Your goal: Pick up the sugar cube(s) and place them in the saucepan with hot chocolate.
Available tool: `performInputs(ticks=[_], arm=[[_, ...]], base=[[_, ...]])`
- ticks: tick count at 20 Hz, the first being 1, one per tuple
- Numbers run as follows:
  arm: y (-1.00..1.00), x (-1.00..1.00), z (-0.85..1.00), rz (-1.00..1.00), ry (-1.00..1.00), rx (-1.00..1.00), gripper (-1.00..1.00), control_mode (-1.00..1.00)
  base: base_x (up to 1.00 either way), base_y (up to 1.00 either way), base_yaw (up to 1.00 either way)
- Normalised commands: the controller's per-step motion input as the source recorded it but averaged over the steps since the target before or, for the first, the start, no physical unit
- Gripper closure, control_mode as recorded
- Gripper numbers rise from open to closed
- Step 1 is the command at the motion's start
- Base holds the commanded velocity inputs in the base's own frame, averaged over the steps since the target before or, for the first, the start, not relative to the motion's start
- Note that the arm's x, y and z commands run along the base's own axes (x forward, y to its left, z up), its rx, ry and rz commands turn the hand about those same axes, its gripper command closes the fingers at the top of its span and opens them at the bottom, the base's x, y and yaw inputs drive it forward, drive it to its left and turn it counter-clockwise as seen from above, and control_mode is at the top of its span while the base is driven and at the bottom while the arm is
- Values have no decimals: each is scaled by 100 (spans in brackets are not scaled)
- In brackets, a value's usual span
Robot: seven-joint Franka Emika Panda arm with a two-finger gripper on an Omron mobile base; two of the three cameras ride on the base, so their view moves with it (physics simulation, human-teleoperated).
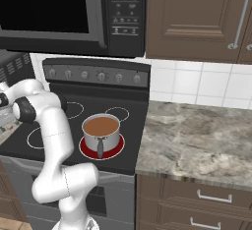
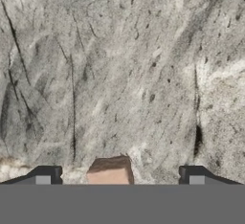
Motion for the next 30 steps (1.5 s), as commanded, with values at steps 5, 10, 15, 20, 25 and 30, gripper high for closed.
performInputs(ticks=[5, 10, 15, 20, 25, 30], arm=[[0, 0, -13, 0, 0, 0, -100, -100], [0, 0, -2, 0, -1, 0, 100, -100], [0, -1, -2, 0, 0, 0, 100, -100], [0, 0, 0, 0, 0, 0, 100, -100], [0, 0, 0, 0, 0, 0, 100, -100], [0, -8, 17, 0, 0, 0, 100, -100]], base=[[0, 0, 0], [0, 0, 0], [0, 0, 0], [0, 0, 0], [0, 0, 0], [0, 0, 0]])
